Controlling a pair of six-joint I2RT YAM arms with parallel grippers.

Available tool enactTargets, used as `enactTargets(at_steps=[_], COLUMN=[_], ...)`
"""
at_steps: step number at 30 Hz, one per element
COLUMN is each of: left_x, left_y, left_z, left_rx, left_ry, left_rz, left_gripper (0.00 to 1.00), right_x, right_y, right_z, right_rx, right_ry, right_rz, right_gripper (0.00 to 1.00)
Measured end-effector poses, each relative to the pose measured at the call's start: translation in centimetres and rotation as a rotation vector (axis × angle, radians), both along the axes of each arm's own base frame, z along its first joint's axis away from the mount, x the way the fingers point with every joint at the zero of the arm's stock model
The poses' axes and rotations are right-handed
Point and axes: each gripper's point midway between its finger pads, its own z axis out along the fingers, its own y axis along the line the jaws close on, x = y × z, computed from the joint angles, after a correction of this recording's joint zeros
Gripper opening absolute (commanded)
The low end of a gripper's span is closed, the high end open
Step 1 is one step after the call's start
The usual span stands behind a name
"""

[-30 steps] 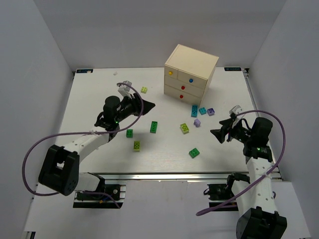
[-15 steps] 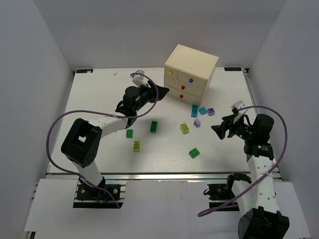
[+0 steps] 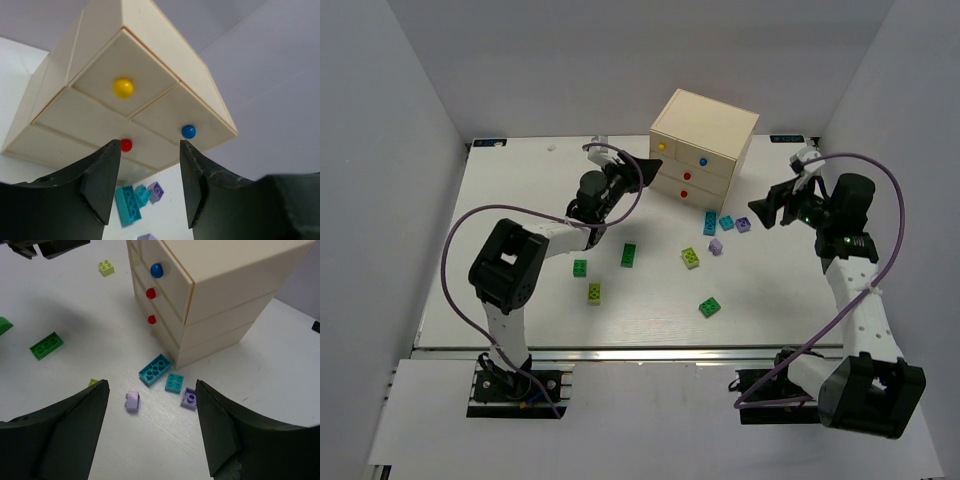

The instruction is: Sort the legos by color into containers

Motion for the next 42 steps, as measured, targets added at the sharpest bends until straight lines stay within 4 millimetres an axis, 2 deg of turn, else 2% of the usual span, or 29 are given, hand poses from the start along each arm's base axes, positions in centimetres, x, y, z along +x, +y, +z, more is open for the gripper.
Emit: enactTargets(at_steps=[3, 7, 14, 18, 19, 22, 26, 30, 33, 38, 42], left_x=[0.7, 1.6, 3.4, 3.9, 4.1, 4.8, 5.1, 5.1, 5.1, 5.4, 5.6], left_y=[-0.5, -1.1, -1.6, -1.4, -1.4, -1.7, -2.1, -2.1, -2.1, -2.0, -1.9], left_z=[0.5, 0.4, 1.9, 1.3, 1.2, 1.2, 1.2, 0.1, -0.8, -1.1, -1.0], left_rx=[-0.039, -0.053, -0.068, -0.057, -0.054, -0.047, -0.038, -0.014, 0.005, 0.012, 0.000], left_ry=[-0.023, -0.029, -0.053, -0.024, -0.015, 0.003, 0.018, 0.056, 0.089, 0.110, 0.113], left_rz=[-0.004, -0.008, 0.014, 0.042, 0.048, 0.054, 0.044, 0.044, 0.045, 0.054, 0.064], left_gripper=[0.59, 0.58, 0.58, 0.58, 0.58, 0.58, 0.57, 0.57, 0.57, 0.56, 0.56], right_x=[1.5, 2.5, 6.1, 8.0, 8.6, 10.7, 13.8, 15.0, 15.8, 17.1, 17.1], right_y=[0.6, 1.5, 4.7, 6.9, 7.6, 9.1, 10.2, 10.3, 10.5, 10.8, 10.9], right_z=[1.8, 3.7, 7.0, 6.5, 6.2, 5.7, 4.7, 2.4, 1.5, 1.8, 2.0], right_rx=[-0.006, -0.011, -0.024, -0.040, -0.050, -0.083, -0.128, -0.167, -0.184, -0.198, -0.204], right_ry=[-0.026, -0.062, -0.112, -0.095, -0.088, -0.075, -0.071, -0.036, -0.014, -0.026, -0.027], right_rz=[0.010, 0.018, 0.059, 0.073, 0.078, 0.095, 0.091, 0.081, 0.076, 0.069, 0.068], right_gripper=[0.77, 0.77, 0.72, 0.76, 0.82, 0.88, 0.88, 0.86, 0.84, 0.79, 0.76])
